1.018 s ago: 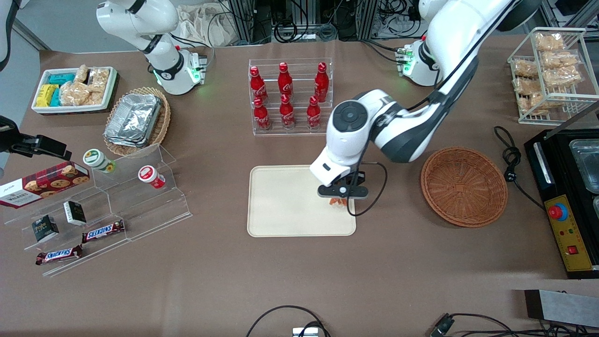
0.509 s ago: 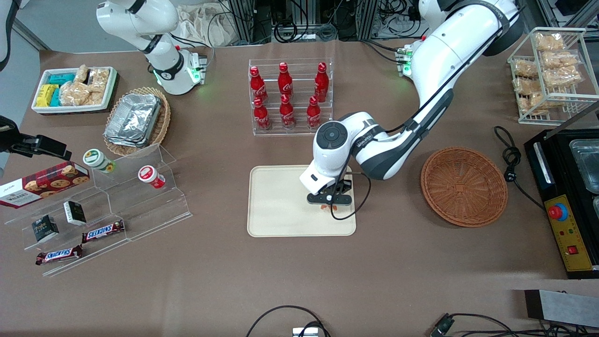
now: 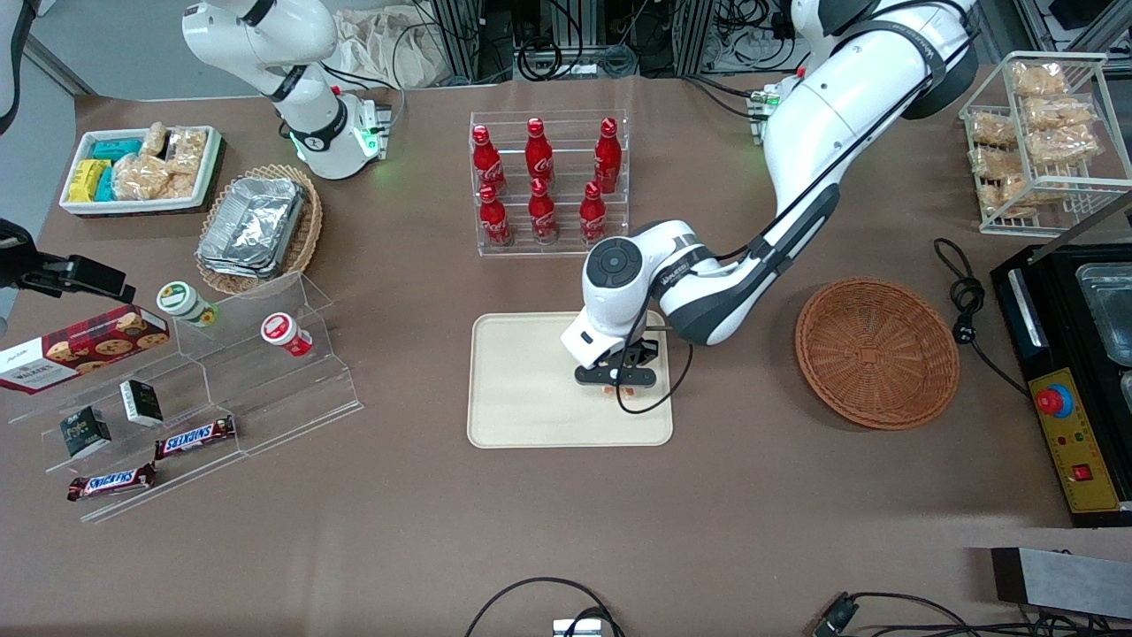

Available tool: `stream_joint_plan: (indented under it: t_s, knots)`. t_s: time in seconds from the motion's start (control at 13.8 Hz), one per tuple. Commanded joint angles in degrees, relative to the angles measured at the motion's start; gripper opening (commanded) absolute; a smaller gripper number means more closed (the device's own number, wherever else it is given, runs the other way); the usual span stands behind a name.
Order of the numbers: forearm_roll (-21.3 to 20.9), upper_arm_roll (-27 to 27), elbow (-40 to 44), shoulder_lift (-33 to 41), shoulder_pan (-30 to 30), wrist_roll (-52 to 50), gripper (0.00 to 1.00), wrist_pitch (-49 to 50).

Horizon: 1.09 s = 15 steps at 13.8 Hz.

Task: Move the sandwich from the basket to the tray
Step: 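Lower the held sandwich onto the cream tray with the left gripper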

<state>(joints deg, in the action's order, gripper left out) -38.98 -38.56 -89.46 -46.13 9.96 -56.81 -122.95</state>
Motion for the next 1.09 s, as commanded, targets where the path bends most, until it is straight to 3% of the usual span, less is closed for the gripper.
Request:
stream_joint_plan:
  t_s: [0.0,0.44,0.51,0.58,0.65,0.8,1.02]
  knots:
    - [-2.94,0.33,2.01,-1.77,1.73,-2.94,0.08,0.17]
    - [-5.4,0.33,2.01,-3.96,2.08,-4.18,0.12,-0.36]
    - [-5.93,0.33,2.01,-4.23,2.6,-4.88,0.22,-0.36]
    - [-6.98,0.33,2.01,-4.4,2.87,-5.5,0.56,-0.36]
    - [-7.51,0.33,2.1,-4.67,2.87,-6.98,0.99,-0.36]
    - [-11.28,1.2,2.01,-4.75,3.83,-9.44,1.0,-0.36]
    - [-11.47,1.82,2.1,-4.49,4.28,-10.43,1.0,-0.36]
